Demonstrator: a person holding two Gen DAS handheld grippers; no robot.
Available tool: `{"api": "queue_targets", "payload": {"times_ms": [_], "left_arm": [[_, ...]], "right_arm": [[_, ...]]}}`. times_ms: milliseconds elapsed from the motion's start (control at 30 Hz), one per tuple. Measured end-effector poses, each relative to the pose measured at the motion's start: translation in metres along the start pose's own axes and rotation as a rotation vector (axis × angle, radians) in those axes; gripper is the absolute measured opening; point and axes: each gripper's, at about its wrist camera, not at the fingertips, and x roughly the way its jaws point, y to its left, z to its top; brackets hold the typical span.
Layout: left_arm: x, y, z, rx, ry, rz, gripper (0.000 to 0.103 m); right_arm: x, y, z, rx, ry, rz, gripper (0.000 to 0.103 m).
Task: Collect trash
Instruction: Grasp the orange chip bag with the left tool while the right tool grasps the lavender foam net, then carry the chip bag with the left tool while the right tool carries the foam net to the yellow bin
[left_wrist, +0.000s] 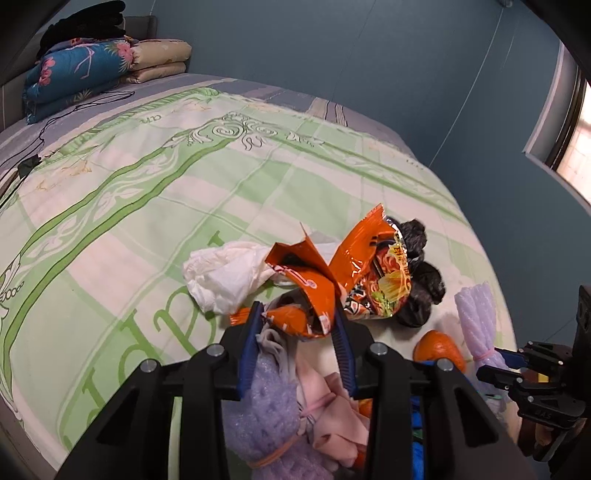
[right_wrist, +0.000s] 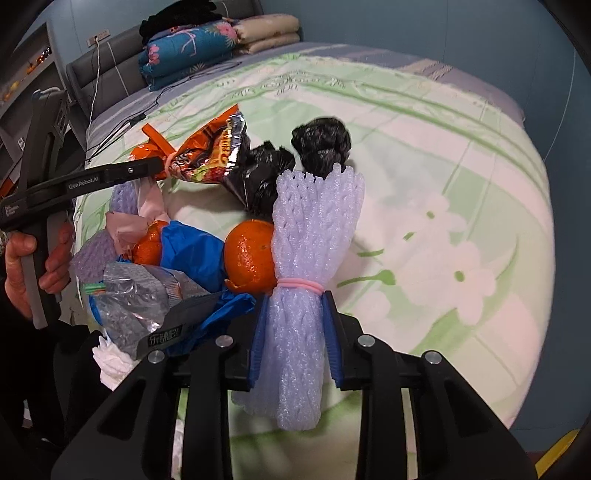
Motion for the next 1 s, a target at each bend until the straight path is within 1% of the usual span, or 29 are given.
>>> {"api": "queue_targets", "payload": {"times_ms": [200, 433, 567, 700, 800, 1000], "left_arm": [[-0.028, 0.001, 0.001, -0.017, -0.051, -0.008, 0.034], [-0.067, -0.006, -0.002, -0.027, -0.110, -0.006, 0.034], [-0.093, -0.020, -0.007, -0.012, -0.151, -0.006, 0.034], [-0.120, -0.038, -0.011, 0.003, -0.196, -0.021, 0.034], [-0.135, -0.053, -0.014, 0.019, -0.224, -0.028, 0.034], [-0.165, -0.086, -0.023, 0.051, -0.272, -0.051, 0.034]], "right_arm": [[-0.022, -0.010, -0.002, 0.032, -0.041, 0.002, 0.027], [-0.057, -0.011, -0.005, 0.054, -0.099, 0.039, 0.027], [-0.086, -0.005, -0.013, 0.045, -0.143, 0.058, 0.027], [-0.117, 0.002, -0.023, 0.033, -0.188, 0.068, 0.027], [-0.139, 0.005, -0.031, 0.020, -0.218, 0.061, 0.027], [-0.166, 0.003, -0.043, 0.021, -0.256, 0.043, 0.027]]}}
